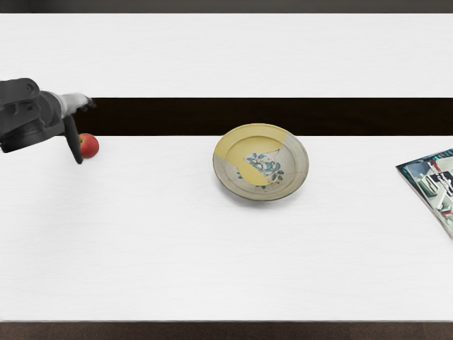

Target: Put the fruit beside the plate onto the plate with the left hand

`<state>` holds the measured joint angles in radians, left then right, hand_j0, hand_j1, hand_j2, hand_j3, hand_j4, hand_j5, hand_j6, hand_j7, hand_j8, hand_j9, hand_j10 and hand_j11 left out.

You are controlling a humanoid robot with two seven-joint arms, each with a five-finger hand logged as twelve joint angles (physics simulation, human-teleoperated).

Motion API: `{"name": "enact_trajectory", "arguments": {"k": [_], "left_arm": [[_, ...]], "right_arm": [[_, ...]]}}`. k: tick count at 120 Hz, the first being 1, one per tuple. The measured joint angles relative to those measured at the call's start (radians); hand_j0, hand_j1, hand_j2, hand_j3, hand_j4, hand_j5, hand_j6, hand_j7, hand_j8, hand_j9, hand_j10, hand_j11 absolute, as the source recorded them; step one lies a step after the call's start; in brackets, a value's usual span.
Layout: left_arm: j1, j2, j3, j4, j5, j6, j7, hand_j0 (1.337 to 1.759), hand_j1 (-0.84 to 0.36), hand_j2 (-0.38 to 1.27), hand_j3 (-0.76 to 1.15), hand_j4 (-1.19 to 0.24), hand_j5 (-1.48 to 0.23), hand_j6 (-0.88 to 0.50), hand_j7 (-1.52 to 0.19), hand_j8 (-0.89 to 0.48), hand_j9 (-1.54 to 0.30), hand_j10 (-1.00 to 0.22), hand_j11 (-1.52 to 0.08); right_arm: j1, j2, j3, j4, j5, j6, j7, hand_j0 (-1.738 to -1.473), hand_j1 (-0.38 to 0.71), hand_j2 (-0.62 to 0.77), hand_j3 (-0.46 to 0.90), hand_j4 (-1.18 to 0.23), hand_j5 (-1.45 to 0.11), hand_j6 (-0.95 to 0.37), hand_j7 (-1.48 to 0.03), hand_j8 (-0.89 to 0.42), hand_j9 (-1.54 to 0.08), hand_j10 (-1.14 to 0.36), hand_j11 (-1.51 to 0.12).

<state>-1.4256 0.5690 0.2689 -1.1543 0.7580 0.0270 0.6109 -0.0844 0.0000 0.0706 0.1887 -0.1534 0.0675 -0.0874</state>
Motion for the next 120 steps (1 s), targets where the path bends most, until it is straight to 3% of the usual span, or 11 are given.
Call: {"name": "enact_trajectory", "arguments": {"k": [30, 70, 82, 120], "left_arm": [[-0.008, -0.044, 0.093, 0.001, 0.005, 0.069, 0.000, 1.658, 0.17, 0.03, 0.00, -0.15, -0.19, -0.15, -0.19, -0.15, -0.19, -0.15, -0.19], [0.027, -0.051, 0.102, 0.001, 0.006, 0.100, 0.000, 1.658, -0.02, 0.07, 0.00, -0.32, -0.41, -0.32, -0.41, -0.31, -0.41, -0.32, -0.41], [0.046, -0.049, 0.102, 0.002, 0.016, 0.103, 0.000, 1.658, -0.05, 0.08, 0.00, -0.38, -0.41, -0.19, -0.43, -0.21, -0.44, -0.36, -0.44], [0.048, -0.049, 0.104, 0.001, 0.012, 0.102, 0.000, 1.658, -0.16, 0.10, 0.00, -0.55, -0.54, -0.38, -0.55, -0.43, -0.57, -0.46, -0.57]], "right_arm": [[0.000, 0.000, 0.000, 0.000, 0.000, 0.000, 0.000, -1.658, -0.33, 0.00, 0.00, -0.02, -0.03, -0.02, -0.03, -0.02, -0.03, -0.02, -0.03], [0.000, 0.000, 0.000, 0.000, 0.000, 0.000, 0.000, -1.658, -0.32, 0.00, 0.00, -0.02, -0.03, -0.02, -0.03, -0.02, -0.03, -0.02, -0.03], [0.000, 0.000, 0.000, 0.000, 0.000, 0.000, 0.000, -1.658, -0.32, 0.00, 0.00, -0.02, -0.03, -0.02, -0.03, -0.02, -0.03, -0.02, -0.03], [0.000, 0.000, 0.000, 0.000, 0.000, 0.000, 0.000, -1.658, -0.33, 0.00, 0.00, -0.02, -0.03, -0.02, -0.03, -0.02, -0.03, -0.02, -0.03]]}}
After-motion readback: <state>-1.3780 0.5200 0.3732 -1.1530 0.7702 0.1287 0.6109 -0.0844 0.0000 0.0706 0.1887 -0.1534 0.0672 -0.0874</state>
